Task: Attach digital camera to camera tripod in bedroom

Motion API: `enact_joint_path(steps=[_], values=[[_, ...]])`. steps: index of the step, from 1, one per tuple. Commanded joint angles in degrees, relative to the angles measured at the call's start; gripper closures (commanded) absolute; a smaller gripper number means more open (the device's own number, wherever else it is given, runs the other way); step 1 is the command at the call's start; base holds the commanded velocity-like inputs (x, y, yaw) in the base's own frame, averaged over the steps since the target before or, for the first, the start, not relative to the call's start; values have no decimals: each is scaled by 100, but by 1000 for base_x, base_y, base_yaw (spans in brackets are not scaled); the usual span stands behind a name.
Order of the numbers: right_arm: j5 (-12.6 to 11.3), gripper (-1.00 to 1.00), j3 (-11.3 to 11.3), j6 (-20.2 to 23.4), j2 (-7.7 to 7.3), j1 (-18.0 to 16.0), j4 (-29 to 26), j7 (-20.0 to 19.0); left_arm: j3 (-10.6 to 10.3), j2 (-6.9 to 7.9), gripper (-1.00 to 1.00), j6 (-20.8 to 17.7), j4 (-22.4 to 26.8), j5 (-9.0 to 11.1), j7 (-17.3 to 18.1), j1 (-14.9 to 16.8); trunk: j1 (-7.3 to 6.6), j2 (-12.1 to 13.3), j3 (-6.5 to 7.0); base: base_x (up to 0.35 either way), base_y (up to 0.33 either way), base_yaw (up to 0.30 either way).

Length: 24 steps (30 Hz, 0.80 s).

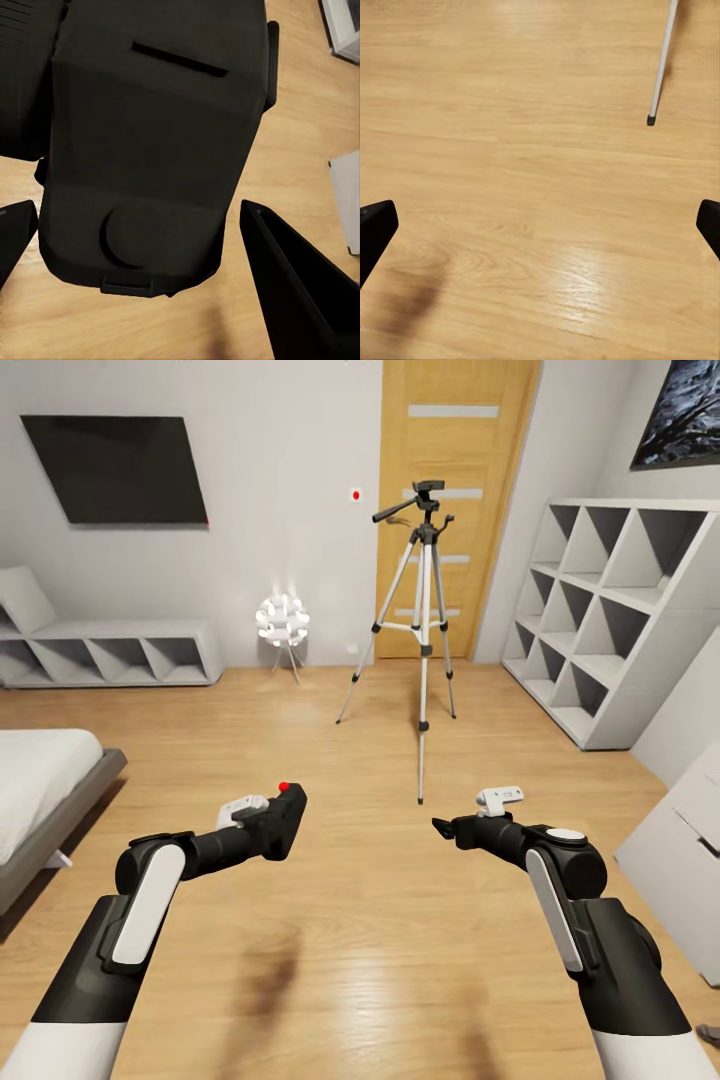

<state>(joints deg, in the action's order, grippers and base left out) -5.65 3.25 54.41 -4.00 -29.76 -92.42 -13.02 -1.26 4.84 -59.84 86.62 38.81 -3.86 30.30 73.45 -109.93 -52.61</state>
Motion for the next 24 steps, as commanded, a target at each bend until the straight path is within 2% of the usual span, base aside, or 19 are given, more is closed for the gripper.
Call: enact_joint_path(steps=[1, 9, 18, 24], values=[[-50, -100, 5, 27, -4, -4, -4, 28, -6, 5, 100, -16, 3, 50, -30, 3, -23, 39, 14, 0, 0, 0], [-50, -100, 0, 26, -11, -4, -4, 21, -8, 6, 100, -1, -13, 52, -42, -7, -199, 360, 157, 0, 0, 0], [-51, -100, -4, 26, -13, -4, -4, 19, -24, -29, 100, 229, 16, 33, -77, -22, -397, 721, 319, 0, 0, 0], [-50, -100, -2, 26, -13, -4, -4, 18, -18, 23, 100, 316, 21, 47, -31, -49, -528, 962, 427, 0, 0, 0]])
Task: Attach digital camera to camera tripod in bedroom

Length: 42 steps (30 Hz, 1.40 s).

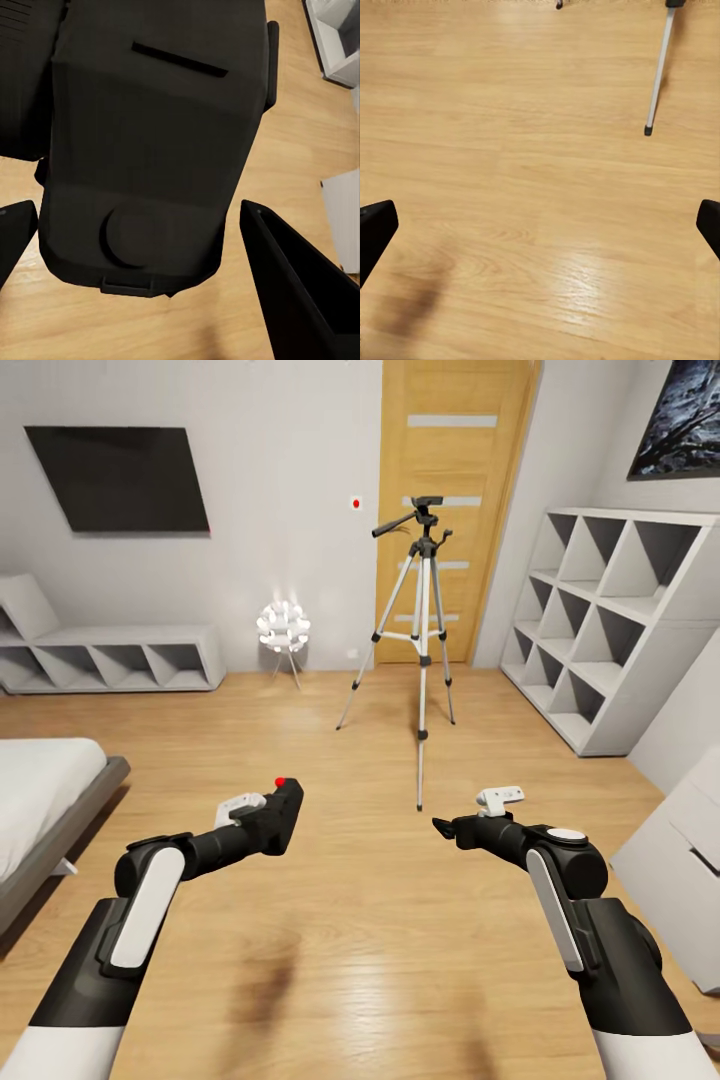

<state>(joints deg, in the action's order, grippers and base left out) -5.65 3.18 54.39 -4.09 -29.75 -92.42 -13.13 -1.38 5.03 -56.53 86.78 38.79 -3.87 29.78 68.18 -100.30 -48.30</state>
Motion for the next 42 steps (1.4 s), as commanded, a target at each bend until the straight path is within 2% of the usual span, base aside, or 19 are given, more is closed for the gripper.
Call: enact_joint_path(steps=[1, 15, 21, 33, 42], values=[[-50, -100, 3, 28, -4, -4, -4, 27, -5, 8, 100, -10, 5, 52, -24, 1, -23, 39, 14, 0, 0, 0], [-50, -100, -56, 31, -2, -4, -4, 29, 5, 23, 100, -29, 26, 82, 13, -4, -331, 601, 265, 0, 0, 0], [-50, -100, -60, 33, 3, -4, -4, 29, 2, -37, 100, -21, 309, 105, 27, -122, -462, 841, 373, 0, 0, 0], [-50, -100, -26, 28, 0, -4, -4, 35, 0, -68, 100, -78, 395, 126, 43, -179, -726, 1323, 588, 0, 0, 0], [-50, -100, -52, 28, -4, -5, -4, 30, 6, -31, 100, -82, 399, 125, 48, -186, -924, 1684, 750, 0, 0, 0]])
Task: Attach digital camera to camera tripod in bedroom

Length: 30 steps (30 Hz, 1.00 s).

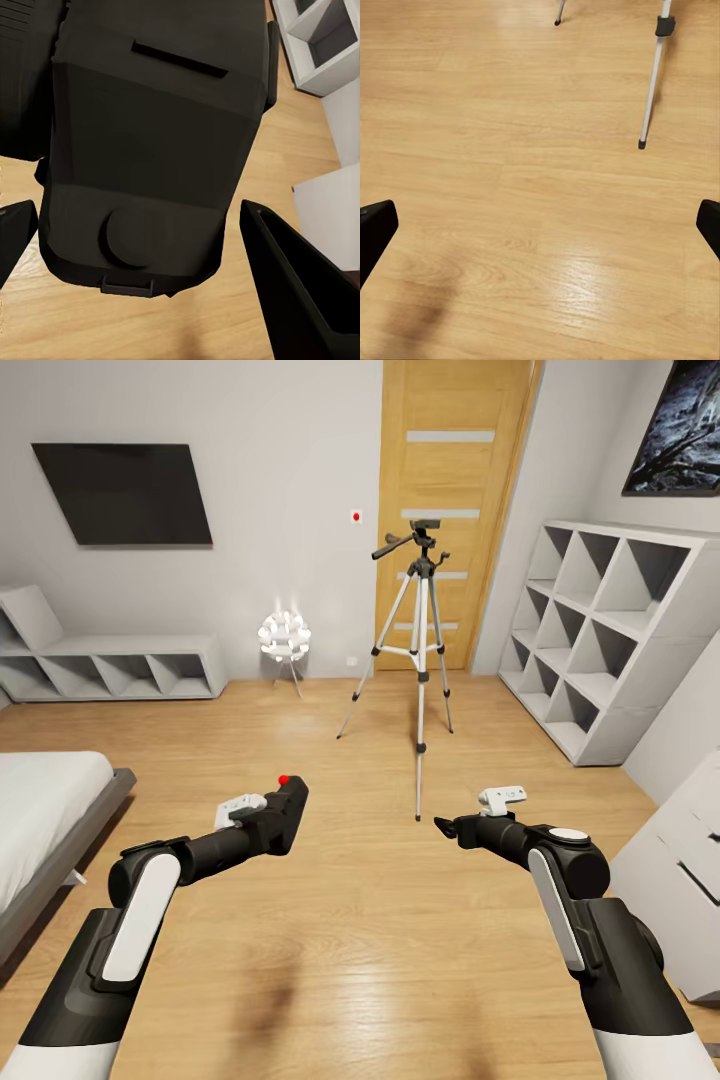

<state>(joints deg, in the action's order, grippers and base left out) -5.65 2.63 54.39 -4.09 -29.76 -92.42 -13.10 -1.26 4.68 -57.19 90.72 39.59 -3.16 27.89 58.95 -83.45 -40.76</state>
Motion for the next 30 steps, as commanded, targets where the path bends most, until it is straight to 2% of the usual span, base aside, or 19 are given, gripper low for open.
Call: enact_joint_path(steps=[1, 24, 30], values=[[-50, -100, 3, 28, -4, -4, -4, 28, -5, 11, 100, -13, 2, 42, -21, 2, -23, 39, 14, 0, 0, 0], [-50, -100, 29, 19, -6, -3, -4, 27, -1, 57, 100, -32, -71, 25, -16, 47, -528, 961, 426, 0, 0, 0], [-50, -100, 42, 19, -8, -3, -4, 27, 8, 82, 100, -37, -72, 264, -15, 50, -660, 1202, 534, 0, 0, 0]])
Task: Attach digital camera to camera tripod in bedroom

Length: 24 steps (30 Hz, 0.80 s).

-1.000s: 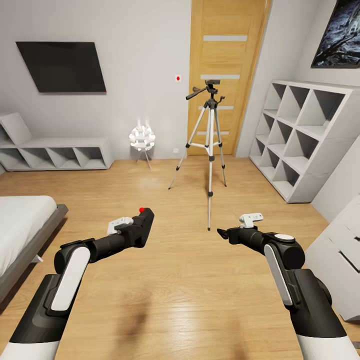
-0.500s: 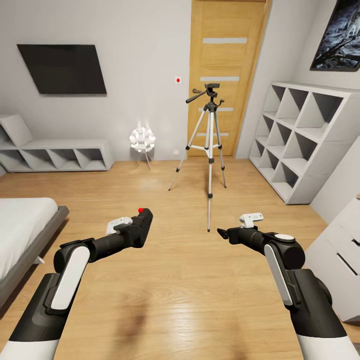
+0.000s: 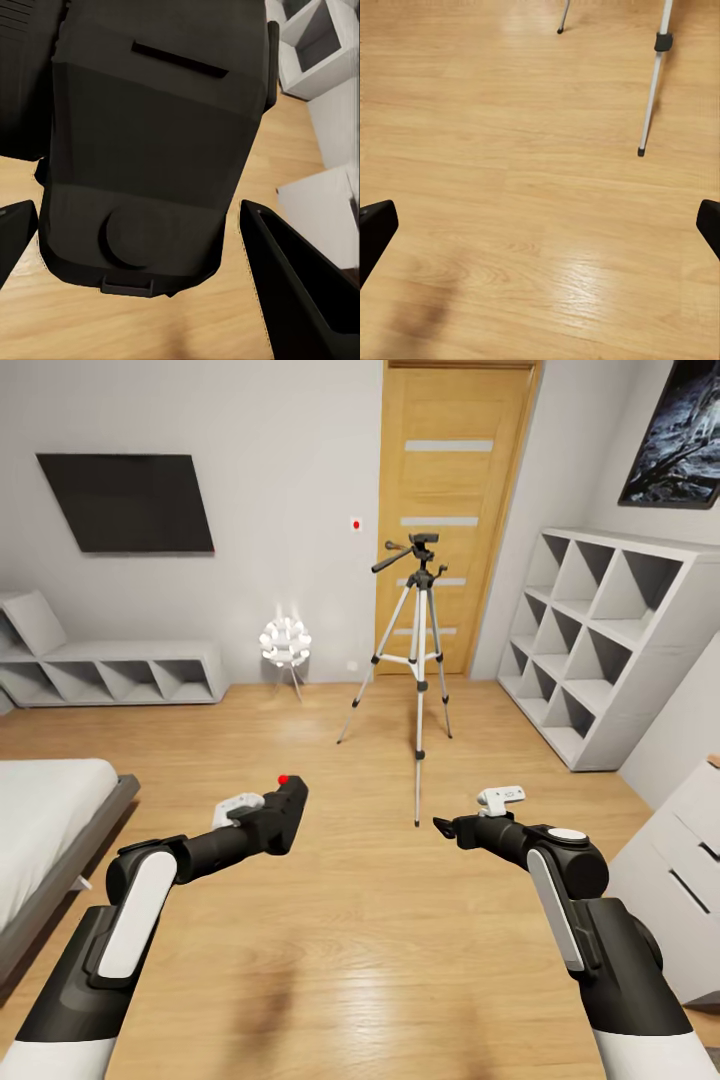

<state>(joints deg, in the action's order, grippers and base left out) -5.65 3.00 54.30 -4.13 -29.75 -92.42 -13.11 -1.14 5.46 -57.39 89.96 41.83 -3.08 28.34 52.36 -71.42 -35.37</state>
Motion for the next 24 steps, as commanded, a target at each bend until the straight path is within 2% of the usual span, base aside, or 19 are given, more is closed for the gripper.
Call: enact_joint_path(steps=[1, 8, 24], values=[[-50, -100, 5, 28, -3, -4, -4, 28, -4, 20, 100, -17, 4, 86, -23, 4, -23, 38, 13, 0, 0, 0], [-50, -100, 12, 28, -2, -4, -4, 28, -5, 131, 100, -17, 4, 253, -21, 5, -176, 319, 139, 0, 0, 0], [-50, -100, 4, 28, -7, -4, -4, 28, -6, 166, 100, -19, -5, 313, -26, 5, -528, 961, 426, 0, 0, 0]])
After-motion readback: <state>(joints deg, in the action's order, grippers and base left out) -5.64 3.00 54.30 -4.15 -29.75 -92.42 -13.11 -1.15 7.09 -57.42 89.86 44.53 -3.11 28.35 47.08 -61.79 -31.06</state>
